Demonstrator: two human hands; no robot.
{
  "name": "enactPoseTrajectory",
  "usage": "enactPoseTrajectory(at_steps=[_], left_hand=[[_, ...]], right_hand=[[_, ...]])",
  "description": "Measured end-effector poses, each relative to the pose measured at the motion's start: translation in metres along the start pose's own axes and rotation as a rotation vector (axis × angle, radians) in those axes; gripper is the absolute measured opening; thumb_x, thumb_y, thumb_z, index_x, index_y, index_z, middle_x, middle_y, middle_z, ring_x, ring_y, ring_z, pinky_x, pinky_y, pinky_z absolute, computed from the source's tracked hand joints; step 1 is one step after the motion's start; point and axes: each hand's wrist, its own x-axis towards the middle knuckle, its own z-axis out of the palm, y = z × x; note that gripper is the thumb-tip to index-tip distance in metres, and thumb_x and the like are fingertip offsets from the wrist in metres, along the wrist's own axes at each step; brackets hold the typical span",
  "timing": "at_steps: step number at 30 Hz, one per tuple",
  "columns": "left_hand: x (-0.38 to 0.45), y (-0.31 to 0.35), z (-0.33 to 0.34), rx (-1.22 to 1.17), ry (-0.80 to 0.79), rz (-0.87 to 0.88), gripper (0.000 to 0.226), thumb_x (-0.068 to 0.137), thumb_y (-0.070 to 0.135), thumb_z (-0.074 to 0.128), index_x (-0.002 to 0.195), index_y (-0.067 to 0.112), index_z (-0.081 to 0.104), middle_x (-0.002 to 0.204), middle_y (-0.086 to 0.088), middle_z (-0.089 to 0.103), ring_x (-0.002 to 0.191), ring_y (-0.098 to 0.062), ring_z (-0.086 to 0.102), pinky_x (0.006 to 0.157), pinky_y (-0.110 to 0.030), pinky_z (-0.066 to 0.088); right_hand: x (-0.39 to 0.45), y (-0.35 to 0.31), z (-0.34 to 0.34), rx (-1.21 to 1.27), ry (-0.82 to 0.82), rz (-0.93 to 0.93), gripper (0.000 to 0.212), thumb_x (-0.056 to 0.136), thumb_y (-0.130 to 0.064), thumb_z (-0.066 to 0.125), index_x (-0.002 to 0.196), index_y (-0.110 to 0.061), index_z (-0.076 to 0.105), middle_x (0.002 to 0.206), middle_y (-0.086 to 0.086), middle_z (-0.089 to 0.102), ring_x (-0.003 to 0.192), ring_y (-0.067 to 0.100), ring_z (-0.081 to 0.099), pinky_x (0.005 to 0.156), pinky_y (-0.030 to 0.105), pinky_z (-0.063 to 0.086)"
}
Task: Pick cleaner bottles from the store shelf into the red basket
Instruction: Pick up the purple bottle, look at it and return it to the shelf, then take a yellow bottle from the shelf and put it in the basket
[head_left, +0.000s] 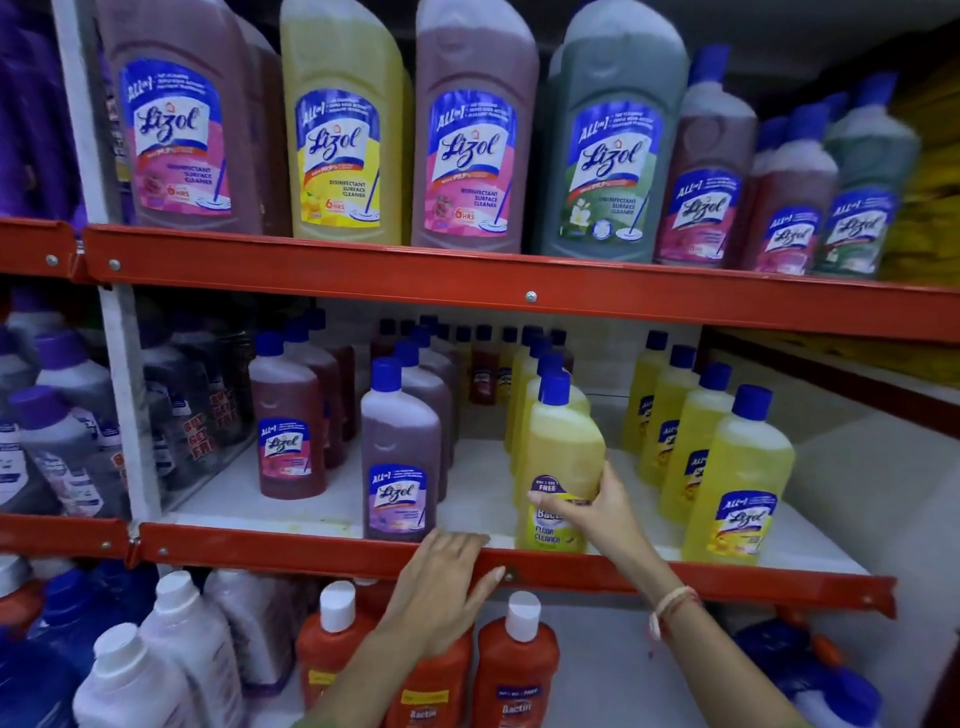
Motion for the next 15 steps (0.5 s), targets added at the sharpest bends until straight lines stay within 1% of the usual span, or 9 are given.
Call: enactPoseTrajectory(at_steps=[2,4,5,6,8,9,12,13,15], left_hand=[[-0.003,-0.002,0.009,0.026,0.037,0.021,0.063,0.091,0.060,0.018,0.131,0.019,0.046,0.130,0.001,0.056,0.124,-0.013,0.044,0.114,-0.023,0.006],[-0.004,-0.004,0.011,0.033,0.048,0.028,0.054,0.094,0.054,0.027,0.128,0.019,0.049,0.128,0.001,0.059,0.122,-0.014,0.047,0.113,-0.022,0.003],[-0.004,-0.005,0.012,0.036,0.044,0.029,0.053,0.094,0.052,0.029,0.129,0.018,0.048,0.129,0.000,0.058,0.124,-0.014,0.046,0.113,-0.023,0.003],[-0.005,-0.005,0.012,0.036,0.038,0.028,0.053,0.094,0.052,0.029,0.131,0.018,0.047,0.132,0.000,0.056,0.126,-0.014,0.045,0.113,-0.024,0.003],[-0.006,-0.006,0.010,0.031,0.035,0.032,0.054,0.094,0.051,0.029,0.135,0.018,0.043,0.138,0.000,0.052,0.130,-0.013,0.041,0.113,-0.023,0.001],[-0.006,-0.006,0.010,0.038,0.039,0.035,0.055,0.094,0.051,0.028,0.136,0.018,0.042,0.139,0.000,0.050,0.131,-0.012,0.039,0.113,-0.023,0.000],[-0.008,-0.006,0.011,0.046,0.057,0.029,0.065,0.093,0.058,0.016,0.137,0.018,0.041,0.140,0.000,0.050,0.131,-0.012,0.039,0.113,-0.022,-0.001],[-0.009,-0.005,0.012,0.037,0.061,0.021,0.069,0.091,0.061,0.013,0.137,0.019,0.040,0.141,0.000,0.049,0.132,-0.011,0.038,0.114,-0.022,-0.002],[-0.009,-0.002,0.011,0.011,0.049,-0.006,0.070,0.088,0.063,0.015,0.138,0.020,0.039,0.143,0.001,0.046,0.134,-0.010,0.034,0.115,-0.023,-0.001]], right_hand=[[0.003,0.008,0.005,0.046,0.022,0.003,0.073,0.057,-0.025,0.091,0.118,-0.015,0.052,0.108,0.007,0.072,0.083,0.007,0.072,0.069,0.023,0.060],[0.001,0.010,0.011,0.084,0.100,-0.049,0.068,0.059,-0.022,0.090,0.116,-0.017,0.053,0.103,0.001,0.072,0.081,0.004,0.072,0.064,0.018,0.058],[-0.002,0.009,0.015,0.068,0.150,-0.078,0.067,0.060,-0.026,0.090,0.115,-0.020,0.052,0.102,-0.003,0.071,0.083,0.005,0.071,0.065,0.019,0.058],[-0.005,0.007,0.018,0.021,0.211,-0.110,0.067,0.061,-0.033,0.089,0.114,-0.023,0.050,0.100,-0.005,0.070,0.086,0.010,0.071,0.068,0.023,0.059],[-0.009,0.001,0.023,-0.109,0.345,-0.203,0.070,0.063,-0.044,0.085,0.117,-0.025,0.046,0.104,-0.002,0.068,0.090,0.019,0.068,0.073,0.037,0.059],[-0.012,-0.002,0.024,-0.174,0.413,-0.261,0.071,0.065,-0.044,0.083,0.121,-0.024,0.043,0.108,0.001,0.065,0.091,0.022,0.066,0.074,0.041,0.058],[-0.021,-0.021,0.020,-0.383,0.632,-0.401,0.075,0.071,-0.039,0.081,0.130,-0.014,0.042,0.115,0.012,0.061,0.098,0.027,0.061,0.073,0.036,0.055],[-0.026,-0.028,0.018,-0.435,0.698,-0.428,0.075,0.072,-0.037,0.081,0.130,-0.010,0.042,0.113,0.015,0.061,0.097,0.029,0.061,0.071,0.034,0.053],[-0.039,-0.040,0.014,-0.514,0.789,-0.473,0.073,0.073,-0.037,0.080,0.128,-0.008,0.042,0.106,0.017,0.061,0.092,0.031,0.061,0.066,0.035,0.053]])
